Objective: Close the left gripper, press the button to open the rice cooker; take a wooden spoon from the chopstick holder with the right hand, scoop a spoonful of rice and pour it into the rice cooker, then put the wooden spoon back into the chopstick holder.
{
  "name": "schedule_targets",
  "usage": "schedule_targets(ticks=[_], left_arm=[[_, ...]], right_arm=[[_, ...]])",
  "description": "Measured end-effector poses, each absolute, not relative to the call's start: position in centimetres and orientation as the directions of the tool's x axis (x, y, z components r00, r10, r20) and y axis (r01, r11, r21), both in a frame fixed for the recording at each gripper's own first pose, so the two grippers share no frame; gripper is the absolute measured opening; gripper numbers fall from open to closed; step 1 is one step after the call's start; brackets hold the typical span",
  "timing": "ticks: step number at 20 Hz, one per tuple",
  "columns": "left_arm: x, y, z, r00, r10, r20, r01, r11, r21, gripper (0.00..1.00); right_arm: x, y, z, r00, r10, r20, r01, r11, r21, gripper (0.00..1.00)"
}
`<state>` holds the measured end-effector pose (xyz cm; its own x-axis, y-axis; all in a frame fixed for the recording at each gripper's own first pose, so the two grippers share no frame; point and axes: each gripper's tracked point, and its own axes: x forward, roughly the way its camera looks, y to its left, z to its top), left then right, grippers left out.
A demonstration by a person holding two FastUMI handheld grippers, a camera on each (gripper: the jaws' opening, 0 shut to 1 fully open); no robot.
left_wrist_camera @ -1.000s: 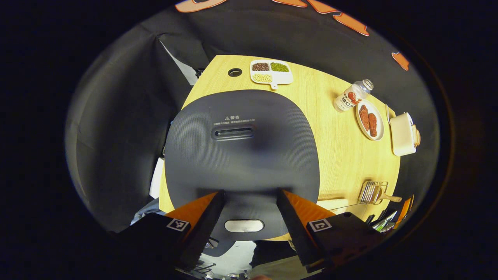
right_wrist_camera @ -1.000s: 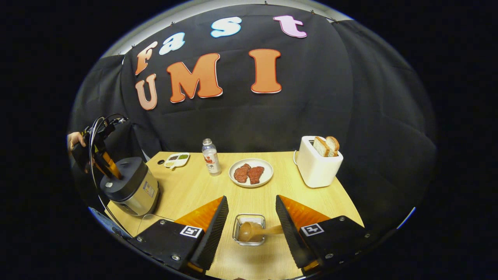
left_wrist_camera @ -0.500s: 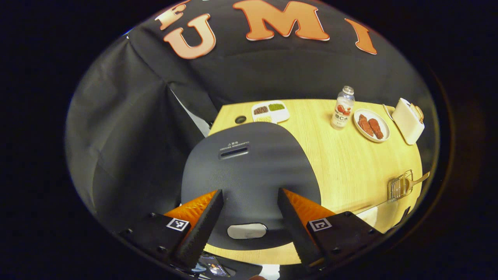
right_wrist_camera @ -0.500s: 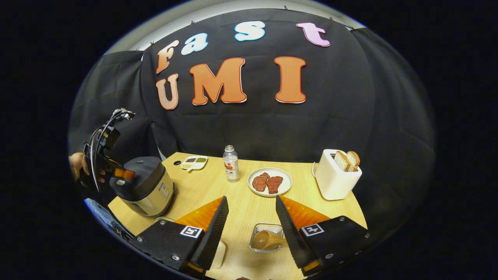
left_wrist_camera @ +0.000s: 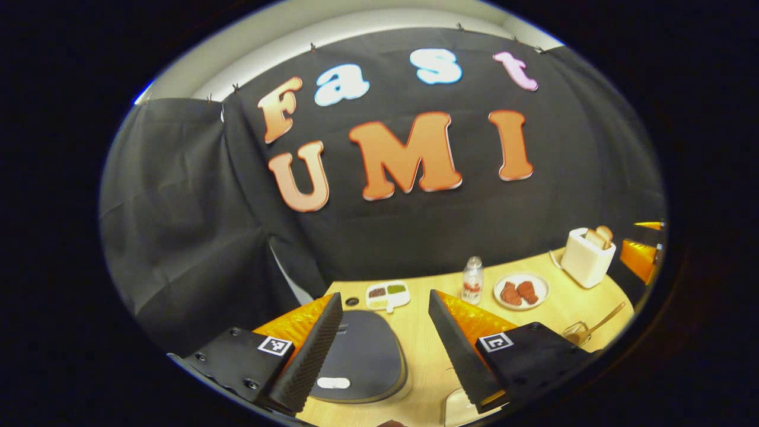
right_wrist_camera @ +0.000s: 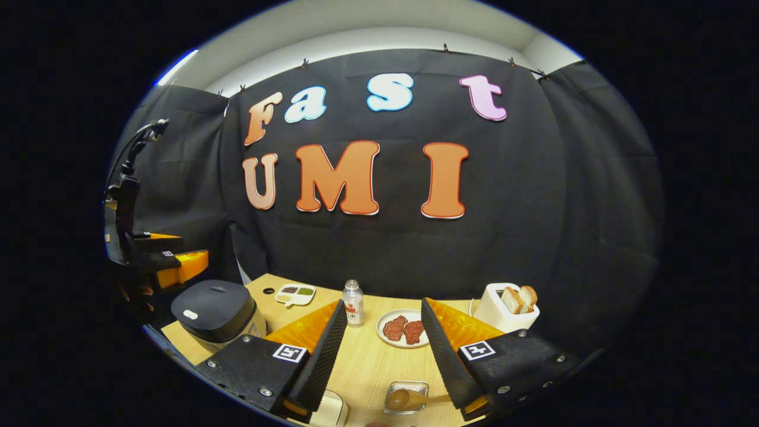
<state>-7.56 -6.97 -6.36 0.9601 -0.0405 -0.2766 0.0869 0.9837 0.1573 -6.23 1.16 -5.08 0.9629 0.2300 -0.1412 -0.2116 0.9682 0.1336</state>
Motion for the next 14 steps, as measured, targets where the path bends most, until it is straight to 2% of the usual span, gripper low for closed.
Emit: schedule_targets(ticks=[3, 7, 10, 11, 12, 13, 14], left_arm=[[-8.2, -8.8, -2.7, 0.981, -0.095, -0.168, 0.118, 0.984, 0.133, 0.92], [-9.0, -8.8, -0.6, 0.991, -0.114, -0.071, 0.121, 0.986, 0.114, 0.92], [-10.1, -8.9, 0.4, 0.991, -0.132, -0.019, 0.133, 0.987, 0.091, 1.00], [-10.4, -8.8, 0.8, 0.991, -0.134, -0.002, 0.134, 0.987, 0.092, 0.98], [-10.5, -8.3, 1.1, 0.992, -0.128, 0.012, 0.126, 0.988, 0.094, 0.97], [-10.7, -8.1, 1.3, 0.992, -0.123, 0.024, 0.121, 0.988, 0.092, 0.95], [-10.8, -7.8, 1.5, 0.994, -0.100, 0.043, 0.096, 0.991, 0.088, 0.93]], right_arm=[[-6.4, 1.7, -2.0, 0.970, 0.233, -0.063, -0.224, 0.966, 0.129, 0.81], [-7.4, 1.7, 0.6, 0.973, 0.229, 0.035, -0.231, 0.968, 0.101, 0.82], [-7.9, 2.0, 2.1, 0.969, 0.227, 0.097, -0.235, 0.968, 0.087, 0.83], [-7.9, 2.1, 2.4, 0.968, 0.225, 0.110, -0.235, 0.968, 0.088, 0.83], [-8.0, 2.2, 2.5, 0.967, 0.226, 0.114, -0.236, 0.967, 0.091, 0.78], [-8.1, 2.5, 2.5, 0.965, 0.233, 0.117, -0.244, 0.965, 0.093, 0.83], [-8.2, 2.6, 2.4, 0.966, 0.234, 0.114, -0.244, 0.965, 0.091, 0.83]])
